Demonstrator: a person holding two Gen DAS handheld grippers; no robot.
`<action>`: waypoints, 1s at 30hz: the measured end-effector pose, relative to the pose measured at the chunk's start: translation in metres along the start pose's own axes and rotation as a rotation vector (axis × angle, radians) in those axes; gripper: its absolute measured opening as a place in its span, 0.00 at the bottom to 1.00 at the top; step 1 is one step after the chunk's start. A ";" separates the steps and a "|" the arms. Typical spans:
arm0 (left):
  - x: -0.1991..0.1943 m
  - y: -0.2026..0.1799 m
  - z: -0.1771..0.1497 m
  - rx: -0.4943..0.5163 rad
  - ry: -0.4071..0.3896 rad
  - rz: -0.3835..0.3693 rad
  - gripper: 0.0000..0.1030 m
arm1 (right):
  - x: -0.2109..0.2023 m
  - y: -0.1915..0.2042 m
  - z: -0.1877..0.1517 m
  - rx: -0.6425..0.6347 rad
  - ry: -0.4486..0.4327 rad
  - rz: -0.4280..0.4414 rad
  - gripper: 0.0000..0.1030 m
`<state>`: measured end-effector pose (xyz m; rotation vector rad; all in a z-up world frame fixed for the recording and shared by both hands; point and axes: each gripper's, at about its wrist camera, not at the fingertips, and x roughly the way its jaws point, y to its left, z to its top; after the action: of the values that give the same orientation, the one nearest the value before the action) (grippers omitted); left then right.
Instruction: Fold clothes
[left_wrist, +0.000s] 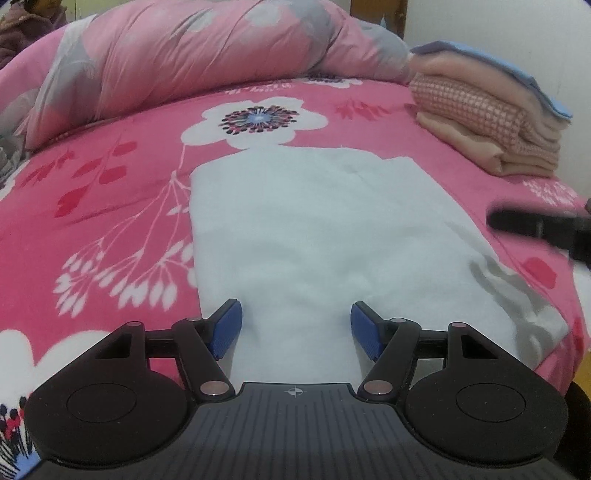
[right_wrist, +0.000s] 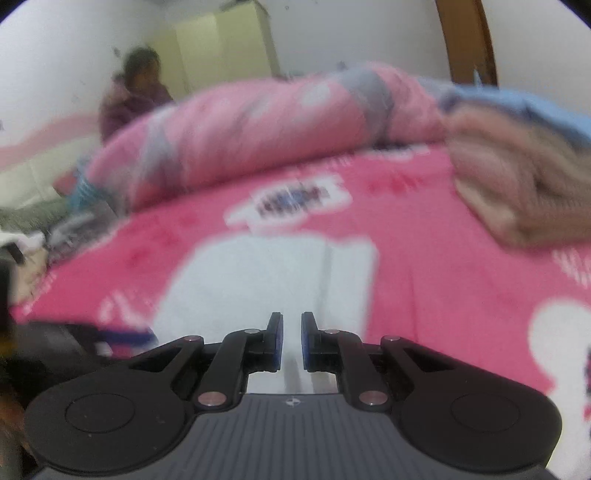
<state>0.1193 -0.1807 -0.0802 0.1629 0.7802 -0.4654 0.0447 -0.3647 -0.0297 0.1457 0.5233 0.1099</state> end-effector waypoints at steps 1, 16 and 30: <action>0.000 -0.001 0.001 0.001 0.006 0.004 0.64 | 0.007 0.003 -0.001 -0.021 0.013 -0.001 0.10; 0.007 -0.009 0.010 0.005 0.055 0.055 0.70 | 0.062 -0.005 0.023 -0.055 0.116 0.018 0.10; 0.009 -0.014 0.014 0.020 0.082 0.090 0.76 | 0.098 -0.002 0.044 -0.154 0.219 0.024 0.10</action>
<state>0.1275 -0.2002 -0.0757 0.2357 0.8451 -0.3837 0.1511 -0.3576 -0.0406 -0.0112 0.7290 0.1908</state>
